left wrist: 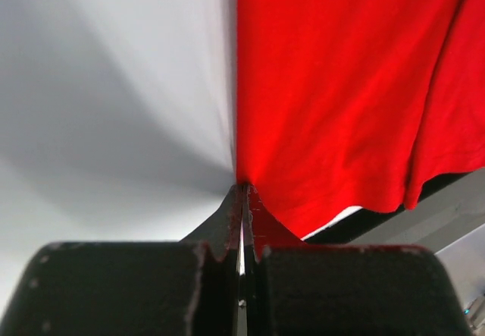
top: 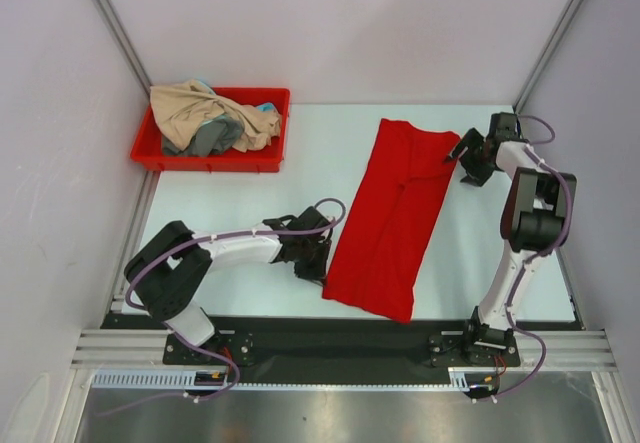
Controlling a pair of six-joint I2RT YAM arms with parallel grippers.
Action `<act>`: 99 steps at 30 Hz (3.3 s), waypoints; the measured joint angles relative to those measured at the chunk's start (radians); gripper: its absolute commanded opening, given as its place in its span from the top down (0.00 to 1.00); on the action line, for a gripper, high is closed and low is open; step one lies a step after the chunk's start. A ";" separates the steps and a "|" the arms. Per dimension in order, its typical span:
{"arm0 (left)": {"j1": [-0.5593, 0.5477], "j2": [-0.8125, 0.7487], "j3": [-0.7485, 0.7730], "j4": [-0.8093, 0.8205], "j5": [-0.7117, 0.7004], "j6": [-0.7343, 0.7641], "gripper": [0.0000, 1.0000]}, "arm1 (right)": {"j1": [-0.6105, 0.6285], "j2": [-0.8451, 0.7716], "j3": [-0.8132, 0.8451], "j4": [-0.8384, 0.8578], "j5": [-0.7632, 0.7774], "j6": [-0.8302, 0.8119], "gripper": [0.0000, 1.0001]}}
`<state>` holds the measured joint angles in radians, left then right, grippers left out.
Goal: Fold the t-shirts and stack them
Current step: Fold the tshirt
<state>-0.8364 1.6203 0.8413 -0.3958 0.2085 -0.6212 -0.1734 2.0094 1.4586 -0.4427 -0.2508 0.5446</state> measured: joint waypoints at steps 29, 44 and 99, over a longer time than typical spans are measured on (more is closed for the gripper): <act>-0.089 -0.025 -0.074 0.111 0.033 -0.130 1.00 | 0.124 0.670 0.827 0.198 -0.082 0.134 0.95; -0.093 0.084 0.053 0.105 0.030 -0.136 0.78 | 0.140 0.689 0.959 0.081 -0.039 0.193 0.26; -0.085 0.082 0.038 0.097 0.142 -0.327 0.48 | 0.312 -0.863 -0.943 -0.351 0.037 0.115 0.46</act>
<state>-0.9215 1.7020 0.8791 -0.2989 0.3504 -0.9485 0.1383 1.1469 0.5156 -0.7940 -0.2138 0.6598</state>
